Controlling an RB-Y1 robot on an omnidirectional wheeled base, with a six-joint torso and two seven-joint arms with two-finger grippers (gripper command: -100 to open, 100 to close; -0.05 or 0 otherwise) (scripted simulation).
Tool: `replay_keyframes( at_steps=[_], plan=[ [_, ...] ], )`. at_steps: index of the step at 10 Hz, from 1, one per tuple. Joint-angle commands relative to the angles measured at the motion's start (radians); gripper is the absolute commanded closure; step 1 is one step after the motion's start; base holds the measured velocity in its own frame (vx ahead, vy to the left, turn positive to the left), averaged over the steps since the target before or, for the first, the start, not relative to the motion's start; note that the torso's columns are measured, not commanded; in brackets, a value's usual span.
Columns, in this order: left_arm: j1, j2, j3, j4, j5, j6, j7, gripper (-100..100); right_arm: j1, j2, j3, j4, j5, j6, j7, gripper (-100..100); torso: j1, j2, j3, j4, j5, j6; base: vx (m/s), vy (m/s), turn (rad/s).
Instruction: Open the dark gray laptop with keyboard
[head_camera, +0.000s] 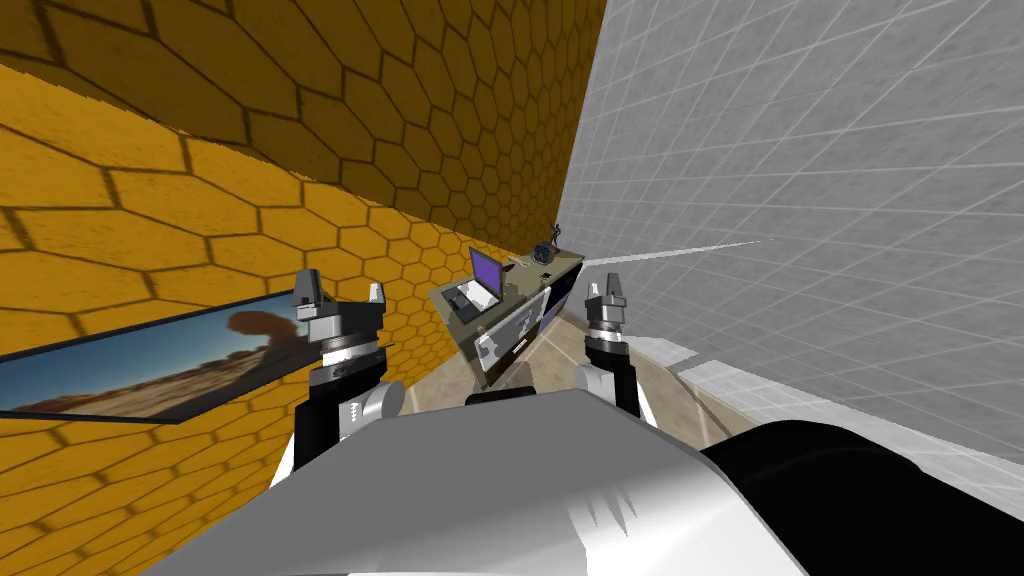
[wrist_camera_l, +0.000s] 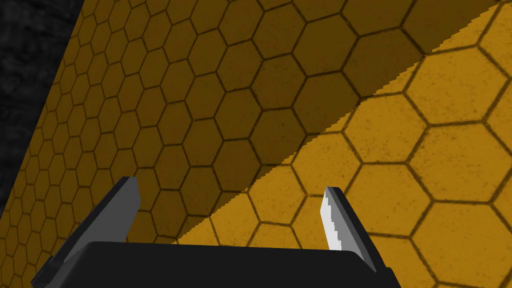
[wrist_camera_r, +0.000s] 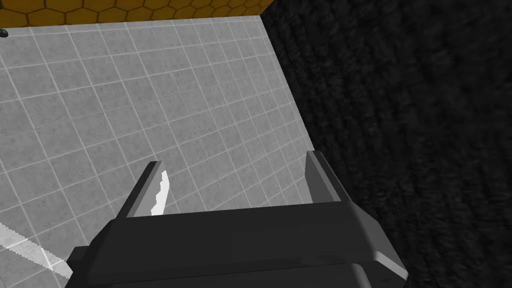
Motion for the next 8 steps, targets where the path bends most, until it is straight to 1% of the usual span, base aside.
replay_keyframes(
  at_steps=[1, 3, 8],
  plan=[
    [0.000, 0.000, 0.000, 0.000, 0.000, 0.000, 0.000, 0, 0.000, 0.000, 0.000, 0.000, 0.000, 0.000, 0.000, 0, 0.000, 0.040, -0.082, 0.041, 0.000, 0.000, 0.000, 0.000, 0.000],
    [0.000, 0.000, 0.000, 0.000, 0.000, 0.000, 0.000, 0, 0.000, 0.000, 0.000, 0.000, 0.000, 0.000, 0.000, 0, 0.000, 0.175, -0.351, 0.176, 0.000, 0.000, 0.000, 0.000, 0.000],
    [0.000, 0.000, 0.000, 0.000, 0.000, 0.000, 0.000, 0, 0.000, 0.000, 0.000, 0.000, 0.000, 0.000, 0.000, 0, 0.000, 0.544, -1.087, 0.544, 0.000, 0.000, 0.000, 0.000, 0.000]
  ],
)
